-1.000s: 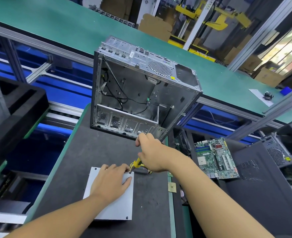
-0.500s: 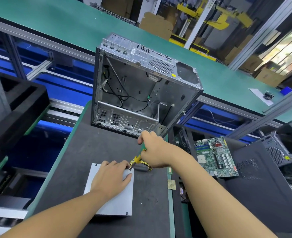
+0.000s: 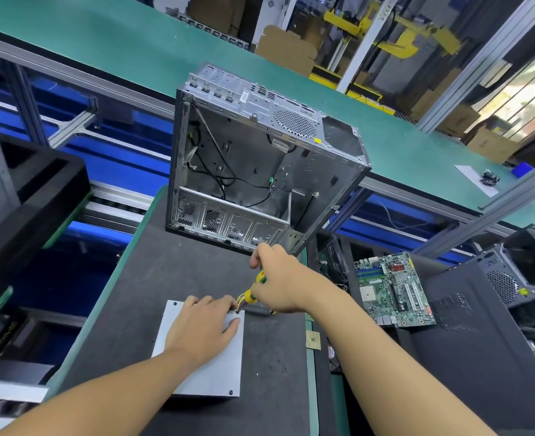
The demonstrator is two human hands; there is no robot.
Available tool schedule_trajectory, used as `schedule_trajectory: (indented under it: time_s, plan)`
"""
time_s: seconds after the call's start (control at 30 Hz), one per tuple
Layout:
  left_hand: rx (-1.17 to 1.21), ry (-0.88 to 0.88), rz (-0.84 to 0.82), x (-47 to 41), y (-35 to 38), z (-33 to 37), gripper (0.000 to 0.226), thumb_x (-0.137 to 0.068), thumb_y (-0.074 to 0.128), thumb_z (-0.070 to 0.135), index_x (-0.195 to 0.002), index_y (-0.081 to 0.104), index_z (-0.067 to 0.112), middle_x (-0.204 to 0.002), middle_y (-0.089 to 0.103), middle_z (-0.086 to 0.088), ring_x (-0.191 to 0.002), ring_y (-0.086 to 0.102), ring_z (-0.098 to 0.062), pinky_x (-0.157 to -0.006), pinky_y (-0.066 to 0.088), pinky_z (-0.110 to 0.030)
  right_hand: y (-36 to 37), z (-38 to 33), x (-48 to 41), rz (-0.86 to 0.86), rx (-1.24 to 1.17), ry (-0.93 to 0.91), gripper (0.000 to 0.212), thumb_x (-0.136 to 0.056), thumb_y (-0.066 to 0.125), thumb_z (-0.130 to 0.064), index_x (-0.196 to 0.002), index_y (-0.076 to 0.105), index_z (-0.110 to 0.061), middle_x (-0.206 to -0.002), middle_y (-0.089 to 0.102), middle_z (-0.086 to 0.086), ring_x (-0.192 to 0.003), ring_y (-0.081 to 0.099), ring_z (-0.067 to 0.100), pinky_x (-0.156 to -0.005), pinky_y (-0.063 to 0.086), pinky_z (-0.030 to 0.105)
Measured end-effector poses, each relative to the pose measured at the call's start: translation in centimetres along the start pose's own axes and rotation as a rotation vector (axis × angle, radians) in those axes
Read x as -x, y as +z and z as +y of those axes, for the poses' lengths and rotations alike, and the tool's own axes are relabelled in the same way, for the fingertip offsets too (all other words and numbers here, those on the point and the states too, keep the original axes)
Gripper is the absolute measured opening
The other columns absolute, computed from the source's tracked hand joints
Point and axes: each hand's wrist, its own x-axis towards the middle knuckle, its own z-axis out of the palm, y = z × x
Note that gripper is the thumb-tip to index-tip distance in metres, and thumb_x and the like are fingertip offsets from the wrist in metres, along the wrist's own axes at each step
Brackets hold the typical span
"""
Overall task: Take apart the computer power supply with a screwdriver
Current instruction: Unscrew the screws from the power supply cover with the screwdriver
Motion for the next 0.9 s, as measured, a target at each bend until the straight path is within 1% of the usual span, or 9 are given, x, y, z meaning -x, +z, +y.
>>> schedule_trajectory:
  time_s: [0.1,0.2,0.3,0.43,0.57,0.63,0.7,0.77,0.9]
  plan:
    - [0.004,0.001,0.007,0.0,0.0,0.0,0.023,-0.093,0.032,0.054,-0.109,0.044,0.042,-0.091,0.060,0.021,-0.093,0.054,-0.004,-0.091,0.032,-0.027,1.0,-0.4,0.1,0.133,0.031,0.027,0.027,-0.098,0.042,-0.042,-0.110,0.038,-0.018,-0.110,0.042,0.005,-0.086,0.051,0.032,-0.072,0.040,0.040]
    - [0.006,0.001,0.002,0.0,0.0,0.0,0.024,-0.092,0.033,0.054,-0.109,0.043,0.041,-0.094,0.062,0.020,-0.094,0.055,-0.004,-0.092,0.032,-0.028,1.3,-0.7,0.1,0.224,0.133,0.011,0.024,-0.105,0.030,-0.038,-0.101,0.034,-0.015,-0.099,0.048,0.009,-0.078,0.050,0.036,-0.070,0.042,0.043]
    - [-0.003,0.001,-0.001,0.1,0.0,0.1,0.026,-0.091,0.034,0.055,-0.110,0.043,0.041,-0.093,0.062,0.020,-0.093,0.055,-0.005,-0.092,0.033,-0.029,0.8,-0.5,-0.1,0.178,0.090,-0.018,0.013,-0.100,0.039,-0.023,-0.110,0.039,-0.014,-0.109,0.049,0.009,-0.084,0.052,0.033,-0.074,0.045,0.040]
    - [-0.005,0.009,0.006,0.0,-0.1,0.1,0.027,-0.091,0.035,0.055,-0.111,0.046,0.039,-0.094,0.063,0.019,-0.094,0.056,-0.007,-0.091,0.034,-0.030,0.2,-0.4,0.1,0.088,0.062,0.014,0.028,-0.088,0.053,-0.028,-0.112,0.041,-0.021,-0.111,0.038,0.000,-0.101,0.046,0.028,-0.079,0.041,0.039]
    - [0.001,0.004,0.022,0.1,-0.1,0.1,0.027,-0.090,0.037,0.055,-0.110,0.048,0.039,-0.089,0.062,0.017,-0.092,0.056,-0.007,-0.091,0.035,-0.030,0.8,-0.2,0.0,0.181,0.148,0.073,0.037,-0.098,0.037,-0.048,-0.119,0.039,-0.018,-0.119,0.046,0.007,-0.098,0.057,0.036,-0.078,0.043,0.043]
    - [-0.015,0.001,0.017,0.1,0.0,0.1,0.028,-0.090,0.035,0.056,-0.109,0.046,0.040,-0.088,0.061,0.017,-0.091,0.056,-0.006,-0.091,0.035,-0.030,1.1,-0.2,-0.1,0.215,0.112,0.036,0.031,-0.103,0.031,-0.042,-0.114,0.039,-0.013,-0.114,0.053,0.012,-0.095,0.057,0.039,-0.078,0.045,0.044]
    - [-0.021,0.001,0.010,0.0,0.0,0.1,0.028,-0.090,0.033,0.056,-0.110,0.046,0.040,-0.088,0.061,0.017,-0.091,0.056,-0.007,-0.091,0.035,-0.030,1.1,-0.2,-0.2,0.211,0.101,-0.016,0.018,-0.104,0.033,-0.028,-0.111,0.039,-0.013,-0.110,0.053,0.013,-0.087,0.055,0.037,-0.074,0.045,0.041]
    - [-0.017,0.003,0.010,0.0,0.0,0.1,0.029,-0.090,0.033,0.056,-0.110,0.046,0.040,-0.089,0.062,0.018,-0.091,0.056,-0.007,-0.091,0.035,-0.030,0.8,-0.1,-0.3,0.167,0.074,-0.029,0.016,-0.096,0.041,-0.022,-0.112,0.040,-0.017,-0.112,0.045,0.006,-0.086,0.050,0.031,-0.071,0.040,0.038]
    - [0.005,0.008,0.016,0.1,0.0,0.0,0.029,-0.088,0.034,0.056,-0.109,0.046,0.039,-0.090,0.062,0.017,-0.090,0.056,-0.007,-0.092,0.035,-0.031,0.7,-0.2,-0.2,0.104,0.082,-0.005,0.028,-0.087,0.052,-0.032,-0.110,0.039,-0.023,-0.110,0.035,-0.001,-0.101,0.043,0.027,-0.076,0.039,0.039]
